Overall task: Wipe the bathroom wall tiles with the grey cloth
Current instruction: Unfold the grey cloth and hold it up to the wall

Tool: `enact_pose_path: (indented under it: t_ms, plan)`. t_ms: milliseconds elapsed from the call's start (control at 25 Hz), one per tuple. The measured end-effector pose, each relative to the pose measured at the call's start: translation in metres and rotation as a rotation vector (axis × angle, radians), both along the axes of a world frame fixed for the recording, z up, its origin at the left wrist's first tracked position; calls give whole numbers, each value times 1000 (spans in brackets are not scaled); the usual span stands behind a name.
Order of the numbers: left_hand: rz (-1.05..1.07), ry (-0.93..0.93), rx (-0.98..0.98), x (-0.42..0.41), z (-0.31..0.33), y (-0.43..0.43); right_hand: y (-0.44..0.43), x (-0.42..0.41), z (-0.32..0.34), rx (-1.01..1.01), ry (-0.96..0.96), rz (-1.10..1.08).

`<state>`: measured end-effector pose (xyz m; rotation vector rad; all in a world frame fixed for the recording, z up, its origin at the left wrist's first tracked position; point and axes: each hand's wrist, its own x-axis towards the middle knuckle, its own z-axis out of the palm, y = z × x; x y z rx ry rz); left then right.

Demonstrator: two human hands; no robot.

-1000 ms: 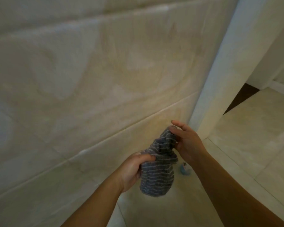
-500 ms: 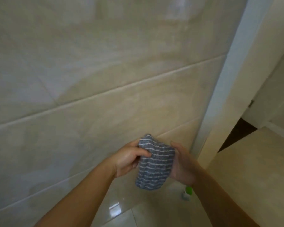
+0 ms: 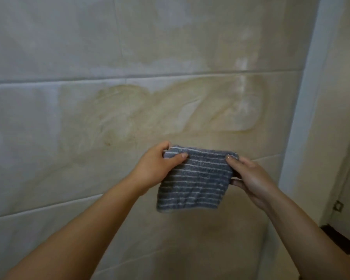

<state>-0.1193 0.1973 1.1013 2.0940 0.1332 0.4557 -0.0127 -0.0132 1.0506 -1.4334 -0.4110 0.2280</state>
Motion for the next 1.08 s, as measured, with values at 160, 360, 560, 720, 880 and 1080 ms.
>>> enact_pose_path:
  t_ms: [160,360,560,720,880,1080]
  plan:
    - [1,43,-232,-17,32,21,8,-14,32,162,140,152]
    - [-56,-16,-436,-42,65,45,0,-15,74,125,142,260]
    - [120,-250,-145,-60,91,60,5,-2,111,191,110,83]
    - [256,-416,95,-66,110,67,17,5,134,171,14,-48]
    - [381,-556,415,-73,134,83,32,3,158,-109,-314,-196]
    - [474,-748,981,-74,163,110,56,-1,199,-468,-798,-569]
